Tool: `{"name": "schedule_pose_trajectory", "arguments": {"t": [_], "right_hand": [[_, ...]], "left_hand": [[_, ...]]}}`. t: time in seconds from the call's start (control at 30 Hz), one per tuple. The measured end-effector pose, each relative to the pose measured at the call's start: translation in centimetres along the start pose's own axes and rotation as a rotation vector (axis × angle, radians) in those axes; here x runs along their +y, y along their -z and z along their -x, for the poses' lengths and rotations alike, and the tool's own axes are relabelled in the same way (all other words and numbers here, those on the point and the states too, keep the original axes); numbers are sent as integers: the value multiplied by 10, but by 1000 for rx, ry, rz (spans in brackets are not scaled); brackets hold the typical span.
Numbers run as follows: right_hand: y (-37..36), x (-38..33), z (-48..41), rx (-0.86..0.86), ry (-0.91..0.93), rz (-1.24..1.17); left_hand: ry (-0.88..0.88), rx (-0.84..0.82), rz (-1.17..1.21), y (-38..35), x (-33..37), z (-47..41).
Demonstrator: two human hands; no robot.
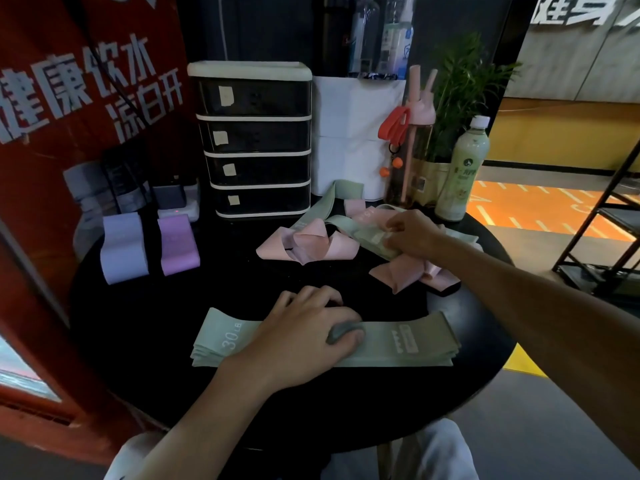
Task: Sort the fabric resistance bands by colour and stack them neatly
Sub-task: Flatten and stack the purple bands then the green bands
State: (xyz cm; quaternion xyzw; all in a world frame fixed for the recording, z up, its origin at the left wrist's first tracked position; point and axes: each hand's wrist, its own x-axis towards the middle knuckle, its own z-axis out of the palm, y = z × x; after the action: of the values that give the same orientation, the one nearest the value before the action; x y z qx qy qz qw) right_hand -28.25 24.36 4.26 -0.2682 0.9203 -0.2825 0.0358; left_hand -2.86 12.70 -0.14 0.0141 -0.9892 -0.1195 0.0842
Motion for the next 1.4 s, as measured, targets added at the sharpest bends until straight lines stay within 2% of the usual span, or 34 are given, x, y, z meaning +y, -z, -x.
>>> {"name": "schedule_pose_trajectory", "arguments": {"t": [0.17,0.37,0.5,0.57,0.63,0.7,0.77,0.9,1.0,1.1,1.2,1.4], "right_hand": [[5,-4,9,-23,77,-51],[18,-7,17,-19,85,-85],[22,-11,21,-76,116,-177],[20,-13,23,-114,144,-97],[18,-15,28,-165,213,124],[17,-20,33,-139,237,230],[16,-22,34,-94,266,169],[26,-28,33,-34,282,-104],[41,-42,37,56,330,-169],[57,-59,43,151,382,-252],[71,-78,51,204,384,-402],[90,-116,74,202,468,-498]], "left_hand": [[6,0,3,0,0,1],[9,-8,7,1,0,0],[5,-1,33,1,-1,-1],[3,0,40,1,-1,-1],[2,2,46,1,-1,-1],[3,3,49,2,-1,-1],[5,9,55,2,-1,-1],[0,58,132,3,0,0],[7,109,271,7,0,-1],[11,155,261,21,4,-3],[6,295,268,42,11,-8],[95,568,640,104,28,-41]]}}
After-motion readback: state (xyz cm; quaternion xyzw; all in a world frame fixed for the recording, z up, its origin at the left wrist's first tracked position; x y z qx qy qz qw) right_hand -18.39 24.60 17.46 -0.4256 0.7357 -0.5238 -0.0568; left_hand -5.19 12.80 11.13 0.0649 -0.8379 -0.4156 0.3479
